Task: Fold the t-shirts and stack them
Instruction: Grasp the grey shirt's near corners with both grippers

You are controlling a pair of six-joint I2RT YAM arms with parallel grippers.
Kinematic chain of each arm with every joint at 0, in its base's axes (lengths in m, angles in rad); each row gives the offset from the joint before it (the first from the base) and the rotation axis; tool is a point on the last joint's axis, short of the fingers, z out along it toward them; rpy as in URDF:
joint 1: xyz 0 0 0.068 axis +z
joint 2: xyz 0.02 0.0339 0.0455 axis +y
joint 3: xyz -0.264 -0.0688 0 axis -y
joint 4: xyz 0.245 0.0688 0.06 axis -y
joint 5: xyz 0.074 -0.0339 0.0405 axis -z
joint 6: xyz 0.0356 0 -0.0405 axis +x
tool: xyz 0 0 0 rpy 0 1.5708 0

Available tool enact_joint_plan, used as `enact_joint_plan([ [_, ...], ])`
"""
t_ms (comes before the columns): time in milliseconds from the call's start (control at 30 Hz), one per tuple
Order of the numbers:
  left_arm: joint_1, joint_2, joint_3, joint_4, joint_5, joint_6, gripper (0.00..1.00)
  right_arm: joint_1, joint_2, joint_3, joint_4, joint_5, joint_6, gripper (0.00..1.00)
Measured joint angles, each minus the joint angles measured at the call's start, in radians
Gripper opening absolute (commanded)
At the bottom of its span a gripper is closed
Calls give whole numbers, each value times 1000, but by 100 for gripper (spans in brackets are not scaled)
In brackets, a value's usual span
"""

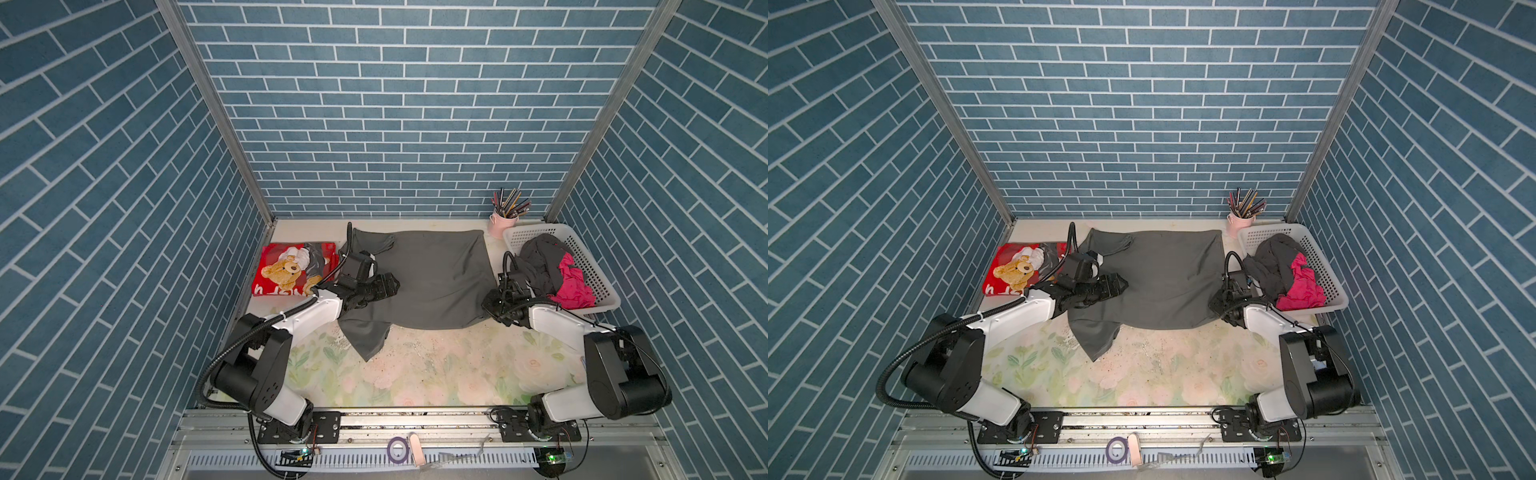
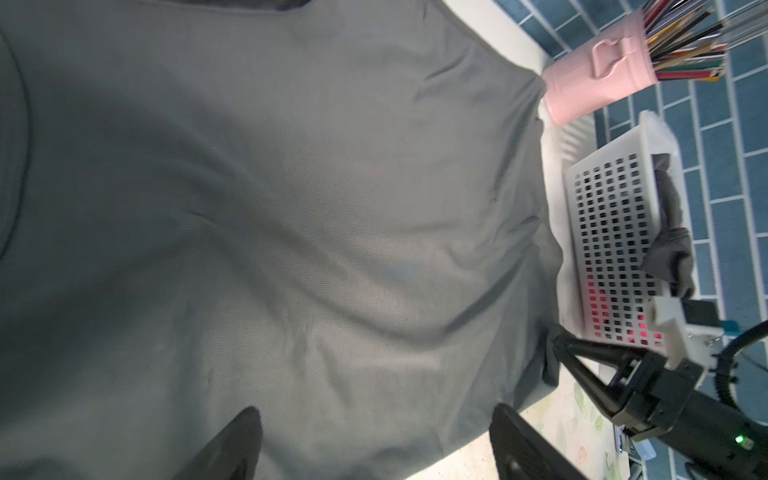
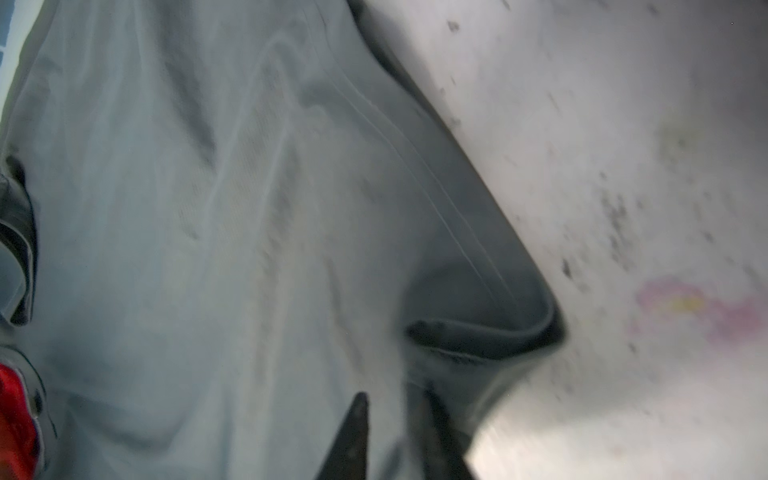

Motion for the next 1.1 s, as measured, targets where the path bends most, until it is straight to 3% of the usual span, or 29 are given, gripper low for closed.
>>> enact_joint_plan([
  [300, -4, 130, 94, 2, 19, 2, 88, 0, 66, 136, -24, 29, -39, 51],
  [533, -14, 154, 99, 3, 25, 2, 88, 0, -146, 40, -86, 40, -45, 59],
  [733, -27, 161, 99, 18, 38, -1, 88, 19, -300, -84, -111, 63, -31, 53],
  [1100, -30, 161, 99, 34, 46, -1, 88, 26, -118, -101, -126, 108, -31, 40],
])
